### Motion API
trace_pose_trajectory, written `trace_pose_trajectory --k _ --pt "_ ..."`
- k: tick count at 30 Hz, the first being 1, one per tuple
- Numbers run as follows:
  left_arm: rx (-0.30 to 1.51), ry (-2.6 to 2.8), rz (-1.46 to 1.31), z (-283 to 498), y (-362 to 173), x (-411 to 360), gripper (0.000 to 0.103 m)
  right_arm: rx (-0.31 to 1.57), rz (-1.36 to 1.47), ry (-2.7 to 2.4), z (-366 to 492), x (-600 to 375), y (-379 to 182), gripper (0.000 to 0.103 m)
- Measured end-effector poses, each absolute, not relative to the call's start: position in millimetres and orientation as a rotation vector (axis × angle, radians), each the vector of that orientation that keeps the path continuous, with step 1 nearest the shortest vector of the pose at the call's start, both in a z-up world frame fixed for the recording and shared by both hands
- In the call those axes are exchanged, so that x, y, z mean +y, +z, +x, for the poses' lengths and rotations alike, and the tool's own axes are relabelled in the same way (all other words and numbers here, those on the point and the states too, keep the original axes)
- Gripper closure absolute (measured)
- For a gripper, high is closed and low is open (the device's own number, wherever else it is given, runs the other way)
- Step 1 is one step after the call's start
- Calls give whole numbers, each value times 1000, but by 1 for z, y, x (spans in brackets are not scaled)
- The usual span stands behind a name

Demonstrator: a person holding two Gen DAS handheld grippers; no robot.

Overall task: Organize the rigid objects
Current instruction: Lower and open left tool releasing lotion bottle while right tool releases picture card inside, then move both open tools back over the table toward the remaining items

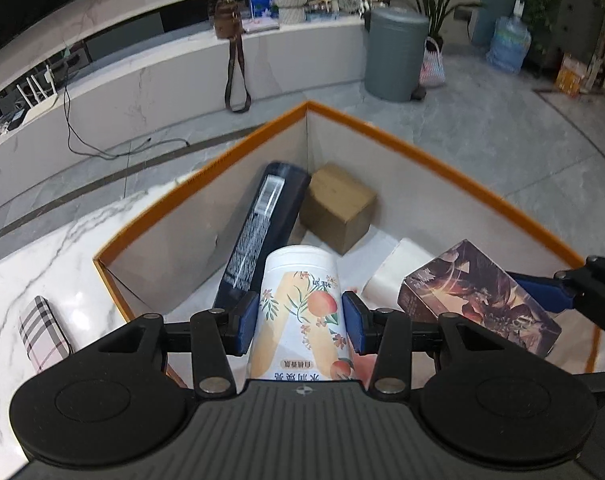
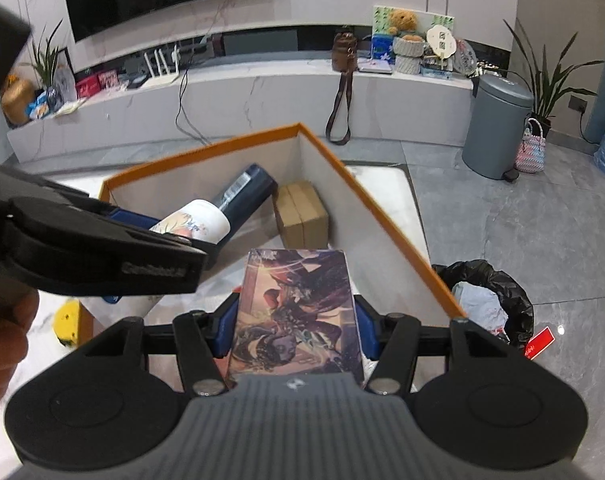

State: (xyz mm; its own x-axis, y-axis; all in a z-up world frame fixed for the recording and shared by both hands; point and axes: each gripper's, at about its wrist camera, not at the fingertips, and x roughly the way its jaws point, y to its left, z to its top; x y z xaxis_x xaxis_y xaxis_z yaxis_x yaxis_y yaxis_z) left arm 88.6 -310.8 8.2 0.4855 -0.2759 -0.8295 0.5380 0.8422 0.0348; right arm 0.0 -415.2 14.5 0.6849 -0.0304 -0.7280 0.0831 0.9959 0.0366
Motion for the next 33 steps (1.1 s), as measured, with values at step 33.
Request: trace_pose_trajectory --k 33 --pt "941 -527 244 91 10 -299 59 807 49 -80 5 -404 18 41"
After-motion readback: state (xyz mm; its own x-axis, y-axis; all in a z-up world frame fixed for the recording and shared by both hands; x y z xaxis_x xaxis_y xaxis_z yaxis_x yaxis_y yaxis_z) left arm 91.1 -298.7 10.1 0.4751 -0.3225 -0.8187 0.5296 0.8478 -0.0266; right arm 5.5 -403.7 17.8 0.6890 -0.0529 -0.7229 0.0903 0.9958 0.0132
